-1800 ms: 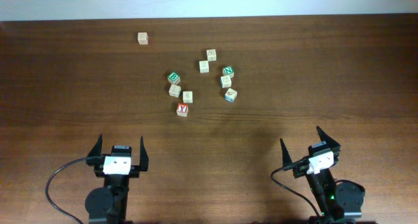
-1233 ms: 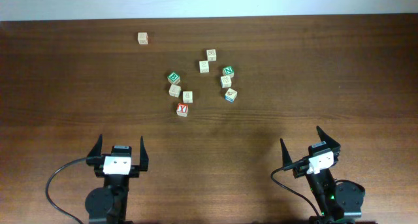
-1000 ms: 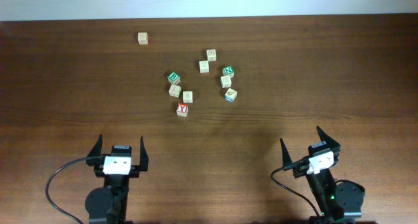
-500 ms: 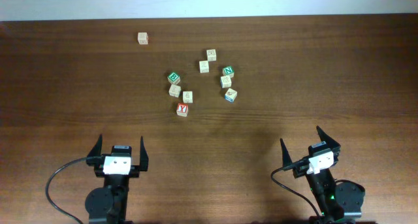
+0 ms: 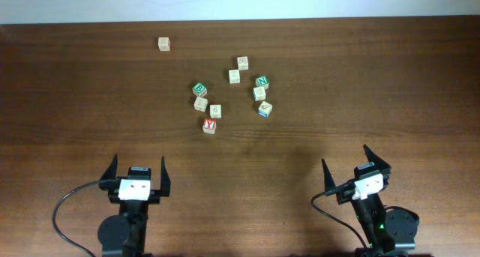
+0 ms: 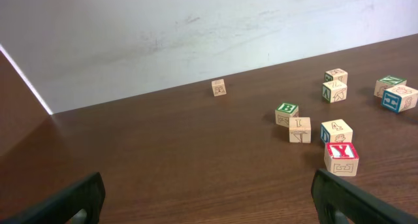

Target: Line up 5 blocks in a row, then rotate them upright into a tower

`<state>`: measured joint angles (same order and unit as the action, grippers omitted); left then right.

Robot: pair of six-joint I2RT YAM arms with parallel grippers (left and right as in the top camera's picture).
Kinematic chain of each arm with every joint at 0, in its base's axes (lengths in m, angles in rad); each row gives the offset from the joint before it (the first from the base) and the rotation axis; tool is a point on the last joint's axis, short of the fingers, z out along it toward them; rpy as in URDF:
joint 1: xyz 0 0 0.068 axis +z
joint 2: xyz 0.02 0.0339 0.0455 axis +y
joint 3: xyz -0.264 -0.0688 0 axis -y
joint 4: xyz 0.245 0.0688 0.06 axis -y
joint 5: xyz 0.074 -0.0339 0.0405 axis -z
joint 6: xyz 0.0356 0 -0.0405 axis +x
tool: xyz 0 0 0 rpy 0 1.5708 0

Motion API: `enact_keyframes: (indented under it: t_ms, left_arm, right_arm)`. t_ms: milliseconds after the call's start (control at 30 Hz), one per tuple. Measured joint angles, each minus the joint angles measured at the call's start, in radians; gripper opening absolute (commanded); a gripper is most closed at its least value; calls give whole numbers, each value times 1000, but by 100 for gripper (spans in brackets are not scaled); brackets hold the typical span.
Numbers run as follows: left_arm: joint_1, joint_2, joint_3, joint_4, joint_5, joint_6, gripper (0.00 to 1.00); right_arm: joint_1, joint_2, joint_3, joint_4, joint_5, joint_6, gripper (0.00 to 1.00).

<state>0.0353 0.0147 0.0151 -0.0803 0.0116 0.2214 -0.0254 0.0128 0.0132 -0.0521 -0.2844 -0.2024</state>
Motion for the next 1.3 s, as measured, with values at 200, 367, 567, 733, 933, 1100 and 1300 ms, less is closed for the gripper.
enact_keyframes:
  t_ms: [200, 367, 567, 733, 933, 1100, 1300]
  left_arm:
    - [0, 0, 0, 0, 0, 0, 99]
    - [0, 0, 0, 0, 0, 0, 99]
    - [0, 0, 0, 0, 0, 0, 99]
    - [0, 0, 0, 12, 18, -3, 99]
    - [0, 13, 26, 42, 44, -47, 99]
    - [0, 158, 180, -8, 46, -58, 99]
    - [0, 425, 405, -49, 89, -62, 99]
  right_arm:
    - [0, 0, 0, 0, 0, 0, 98]
    - [0, 0, 0, 0, 0, 0, 98]
    - [0, 0, 0, 0, 0, 0, 98]
    - [0, 0, 0, 17, -5, 18, 98]
    - [0, 0, 8, 37, -27, 65, 98]
    - [0, 24, 95, 22, -63, 85, 98]
    - [0, 179, 266, -23, -111, 98, 98]
